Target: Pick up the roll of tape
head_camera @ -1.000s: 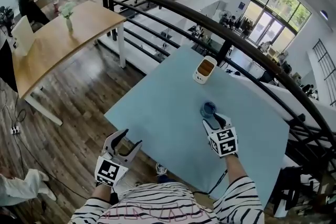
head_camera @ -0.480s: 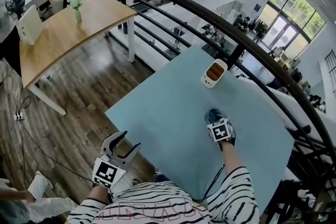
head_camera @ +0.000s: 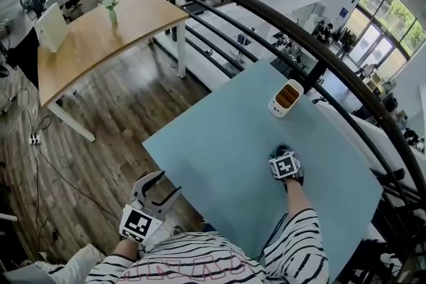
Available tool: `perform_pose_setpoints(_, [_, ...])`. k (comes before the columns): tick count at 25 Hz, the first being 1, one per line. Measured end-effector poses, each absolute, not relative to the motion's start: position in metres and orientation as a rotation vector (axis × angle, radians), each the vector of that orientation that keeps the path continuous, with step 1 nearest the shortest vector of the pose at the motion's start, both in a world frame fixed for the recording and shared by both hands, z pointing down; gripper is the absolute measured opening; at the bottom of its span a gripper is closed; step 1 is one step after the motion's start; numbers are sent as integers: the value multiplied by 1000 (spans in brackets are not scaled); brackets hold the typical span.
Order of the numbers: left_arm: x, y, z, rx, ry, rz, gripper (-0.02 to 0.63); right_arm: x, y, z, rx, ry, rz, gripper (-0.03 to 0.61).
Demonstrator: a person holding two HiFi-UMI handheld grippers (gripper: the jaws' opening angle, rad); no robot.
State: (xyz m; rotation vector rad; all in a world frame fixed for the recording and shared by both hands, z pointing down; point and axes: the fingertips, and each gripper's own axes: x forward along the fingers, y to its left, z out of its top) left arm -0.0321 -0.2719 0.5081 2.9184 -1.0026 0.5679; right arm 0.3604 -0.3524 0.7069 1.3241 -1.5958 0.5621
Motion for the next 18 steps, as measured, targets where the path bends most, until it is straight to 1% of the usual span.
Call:
perform_pose_setpoints(8, [-37, -267, 508, 2898, -1037, 592, 218, 357, -351, 718, 1182, -1556, 576, 168])
perform_pose_setpoints(10, [-37, -267, 510, 2897, -1040, 595, 218, 353, -350, 723, 1094, -1549, 558, 150])
perform_pose_setpoints(12, [-39, -267, 511, 2897, -1041, 604, 218, 349, -347, 727, 1037, -1532, 584, 113])
perform_pose_setpoints(18, [-39, -268, 509, 2900, -1049, 590, 218, 349, -345, 729, 1024, -1490, 654, 94])
